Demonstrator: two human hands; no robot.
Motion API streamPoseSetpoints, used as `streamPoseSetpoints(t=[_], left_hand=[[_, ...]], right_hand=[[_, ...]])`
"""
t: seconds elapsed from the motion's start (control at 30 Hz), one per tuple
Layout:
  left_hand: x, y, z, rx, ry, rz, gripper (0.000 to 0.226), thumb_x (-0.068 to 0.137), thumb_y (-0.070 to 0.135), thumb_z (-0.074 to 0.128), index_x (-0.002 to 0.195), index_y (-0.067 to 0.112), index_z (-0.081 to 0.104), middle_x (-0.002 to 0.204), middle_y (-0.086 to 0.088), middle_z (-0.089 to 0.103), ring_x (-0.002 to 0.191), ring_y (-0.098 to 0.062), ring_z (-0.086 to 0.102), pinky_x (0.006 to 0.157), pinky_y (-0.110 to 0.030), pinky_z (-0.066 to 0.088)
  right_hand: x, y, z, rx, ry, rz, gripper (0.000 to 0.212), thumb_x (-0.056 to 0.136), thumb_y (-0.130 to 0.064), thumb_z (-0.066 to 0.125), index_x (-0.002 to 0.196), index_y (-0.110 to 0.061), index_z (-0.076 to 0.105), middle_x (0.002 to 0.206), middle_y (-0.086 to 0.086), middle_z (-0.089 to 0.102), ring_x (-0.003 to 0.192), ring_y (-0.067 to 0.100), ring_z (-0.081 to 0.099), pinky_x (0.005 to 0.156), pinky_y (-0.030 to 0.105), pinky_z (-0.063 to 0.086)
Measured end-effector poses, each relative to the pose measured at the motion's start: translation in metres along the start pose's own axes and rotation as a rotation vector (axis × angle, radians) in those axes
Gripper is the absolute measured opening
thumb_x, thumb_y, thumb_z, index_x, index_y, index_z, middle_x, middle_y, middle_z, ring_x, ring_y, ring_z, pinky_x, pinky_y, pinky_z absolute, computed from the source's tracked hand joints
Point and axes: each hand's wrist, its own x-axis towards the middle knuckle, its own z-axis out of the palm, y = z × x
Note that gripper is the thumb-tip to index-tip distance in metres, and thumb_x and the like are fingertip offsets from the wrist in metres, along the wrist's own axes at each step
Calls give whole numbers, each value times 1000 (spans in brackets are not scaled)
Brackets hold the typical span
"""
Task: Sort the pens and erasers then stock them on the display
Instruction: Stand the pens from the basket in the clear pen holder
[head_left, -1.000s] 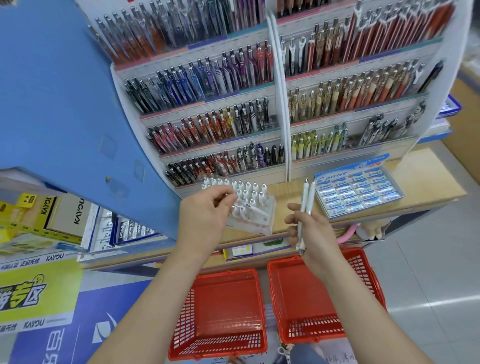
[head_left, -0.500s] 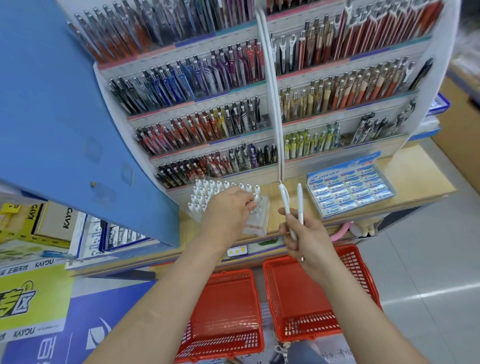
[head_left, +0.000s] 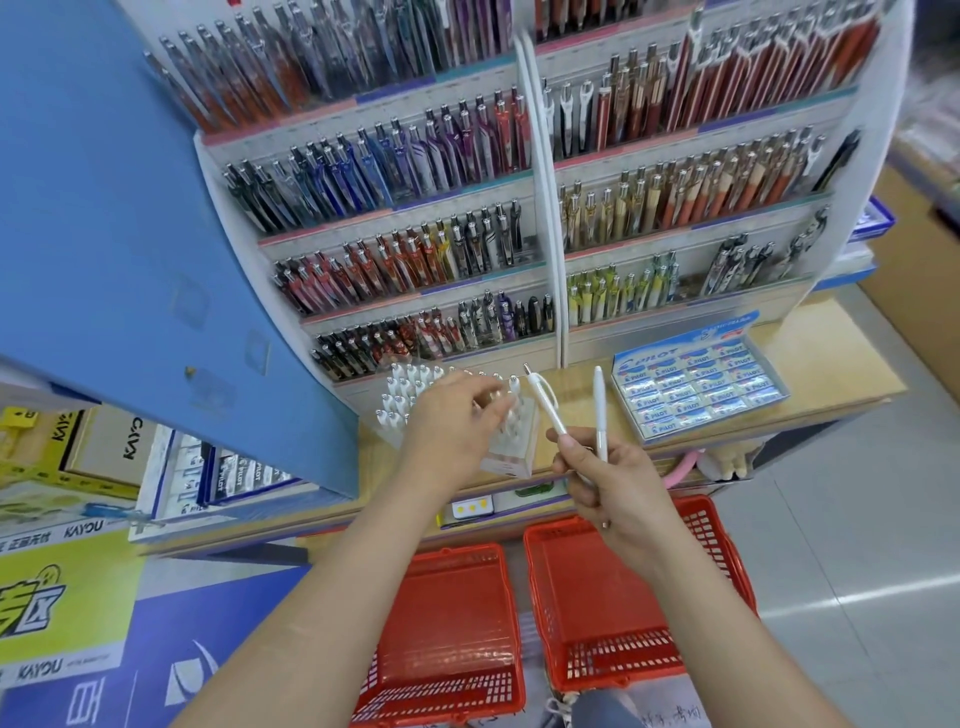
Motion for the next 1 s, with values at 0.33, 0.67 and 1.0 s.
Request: streamPoseSetpoints(t=[0.33,0.67,1.0], left_hand=[[-17,17,-27,-655,-84,-311,11,88,14,64,83,5,70,62,-7,59,49,-11,53,49,-22,48],[-27,17,-52,-618,-10,-255,8,83,4,67,82,11,71,68,-8,69,59,-14,65,61,-24,57],[-24,1,-50,-218,190,-95,5,81,21,71,80,24,74,62,11,67,64,-12,65,69,-38,56]], right_hand=[[-1,-7,7,-144,-81,50,40,78,-36,67,89,3,65,64,3,53,47,8,33,37,17,22],[0,-5,14,-190,-53,50,15,87,-24,65,96,-12,66,72,2,56,51,9,38,39,18,25],[3,-1,2,-152,134,27,27,97,-9,42,102,-6,68,70,6,49,53,15,40,48,28,27]])
